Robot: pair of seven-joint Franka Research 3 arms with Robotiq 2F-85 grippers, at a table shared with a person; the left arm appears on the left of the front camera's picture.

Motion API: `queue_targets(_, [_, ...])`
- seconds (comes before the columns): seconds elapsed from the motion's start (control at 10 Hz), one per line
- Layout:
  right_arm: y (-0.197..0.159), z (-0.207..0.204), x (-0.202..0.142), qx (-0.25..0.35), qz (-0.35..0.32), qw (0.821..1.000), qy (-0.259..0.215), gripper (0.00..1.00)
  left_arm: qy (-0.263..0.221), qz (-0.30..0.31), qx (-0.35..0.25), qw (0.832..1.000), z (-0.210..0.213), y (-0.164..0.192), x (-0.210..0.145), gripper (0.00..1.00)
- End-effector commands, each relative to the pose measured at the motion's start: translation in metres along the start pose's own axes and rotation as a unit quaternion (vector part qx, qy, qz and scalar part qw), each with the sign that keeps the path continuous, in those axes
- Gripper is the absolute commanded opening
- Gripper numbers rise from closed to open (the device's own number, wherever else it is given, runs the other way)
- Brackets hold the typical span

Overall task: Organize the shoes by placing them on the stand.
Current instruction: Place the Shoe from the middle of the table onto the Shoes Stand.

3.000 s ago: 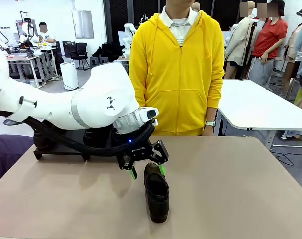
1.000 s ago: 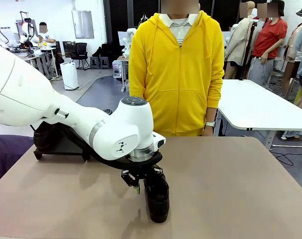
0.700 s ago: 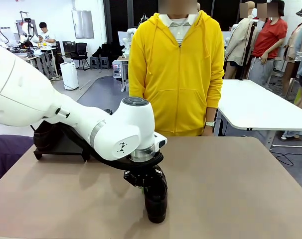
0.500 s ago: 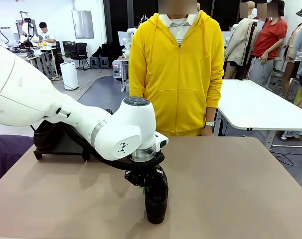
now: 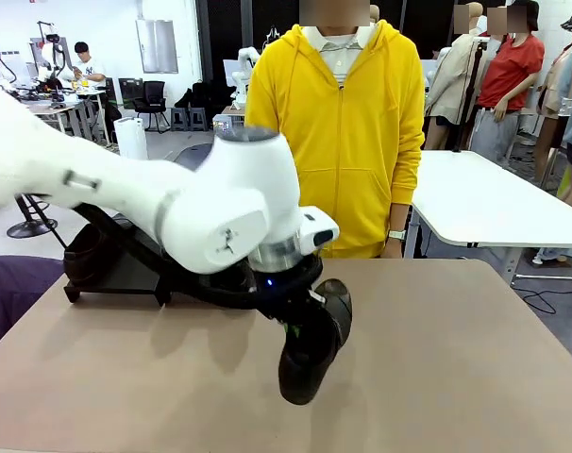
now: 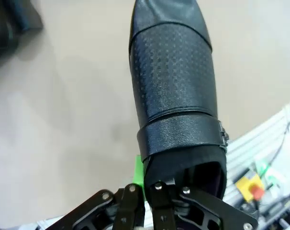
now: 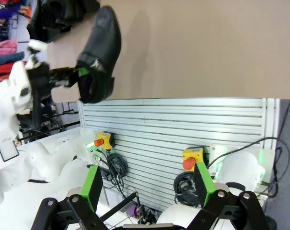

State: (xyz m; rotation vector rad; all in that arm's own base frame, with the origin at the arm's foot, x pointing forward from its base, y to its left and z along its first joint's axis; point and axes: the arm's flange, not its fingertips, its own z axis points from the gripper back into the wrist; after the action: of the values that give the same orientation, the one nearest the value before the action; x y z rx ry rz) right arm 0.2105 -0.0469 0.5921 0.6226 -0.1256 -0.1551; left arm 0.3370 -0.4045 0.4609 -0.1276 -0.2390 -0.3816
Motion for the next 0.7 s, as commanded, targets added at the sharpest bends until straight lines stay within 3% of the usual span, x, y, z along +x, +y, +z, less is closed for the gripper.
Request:
queue_targets(0.0, [0.003, 0.003, 0.002, 0.017, 0.012, 1.0, 0.001, 1.0, -0.054, -0.046, 0.006, 0.997, 0.064, 0.046, -0.04, 0.0])
queue_targets(0.1, [0.003, 0.003, 0.002, 0.017, 0.012, 1.0, 0.001, 1.0, -0.085, -0.076, 0.018, 0.993, 0.092, 0.071, -0.062, 0.0])
queue_targets(0.2, [0.003, 0.003, 0.002, 0.017, 0.012, 1.0, 0.001, 1.0, -0.114, -0.057, 0.037, 0.991, 0.115, 0.1, -0.082, 0.0])
queue_targets(0.3, [0.003, 0.003, 0.002, 0.017, 0.012, 1.0, 0.001, 1.0, -0.105, -0.083, -0.001, 0.991, 0.131, 0.129, -0.104, 0.0])
queue_targets(0.6, [0.003, 0.003, 0.002, 0.017, 0.012, 1.0, 0.001, 1.0, -0.13, 0.003, -0.023, 0.991, 0.163, 0.219, -0.17, 0.0])
